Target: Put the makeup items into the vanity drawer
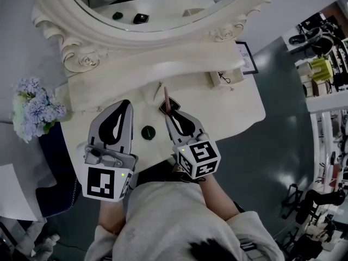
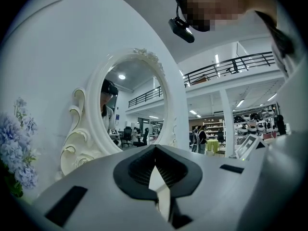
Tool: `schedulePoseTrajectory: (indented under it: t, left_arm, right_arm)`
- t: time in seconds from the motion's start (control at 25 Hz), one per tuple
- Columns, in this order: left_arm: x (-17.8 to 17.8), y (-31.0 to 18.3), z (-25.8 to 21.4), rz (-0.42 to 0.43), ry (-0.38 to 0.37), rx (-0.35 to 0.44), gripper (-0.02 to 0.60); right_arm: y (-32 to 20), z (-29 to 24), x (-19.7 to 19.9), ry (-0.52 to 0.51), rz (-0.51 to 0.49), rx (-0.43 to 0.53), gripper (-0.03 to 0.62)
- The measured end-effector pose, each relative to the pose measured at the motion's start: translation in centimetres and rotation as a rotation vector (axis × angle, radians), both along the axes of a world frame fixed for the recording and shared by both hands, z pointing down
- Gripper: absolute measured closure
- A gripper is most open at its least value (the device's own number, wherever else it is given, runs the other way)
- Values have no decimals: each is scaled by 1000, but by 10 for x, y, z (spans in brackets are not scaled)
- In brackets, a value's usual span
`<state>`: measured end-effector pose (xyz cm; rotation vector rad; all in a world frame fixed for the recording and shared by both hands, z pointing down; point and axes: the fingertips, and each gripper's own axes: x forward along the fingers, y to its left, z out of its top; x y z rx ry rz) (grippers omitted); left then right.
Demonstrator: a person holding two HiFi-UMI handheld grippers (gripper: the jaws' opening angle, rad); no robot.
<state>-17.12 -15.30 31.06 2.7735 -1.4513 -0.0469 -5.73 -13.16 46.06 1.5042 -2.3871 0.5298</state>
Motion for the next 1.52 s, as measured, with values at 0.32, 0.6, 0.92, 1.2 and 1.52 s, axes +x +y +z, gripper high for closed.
schedulePoseTrajectory:
  t: [0.32,0.6,0.92,1.2,1.52]
  left_arm:
    - [18,7,-14,33,-7,34,568]
    - [38,11,-27,77,-6,65,568]
    - [55,16,-37,132,-10,95,568]
    - [65,15,-38,169,-10,99,568]
    - [74,12,-39,210,-6,111,568]
  right_arm:
    - [3,-42,17,-49,20,122,530]
    - [7,-77,39,-66,64,210,530]
    - [14,-97,58,-78,118,269,530]
    - [16,-104,68,-77,158,293,530]
    - [20,-112,83,-83,222,332,530]
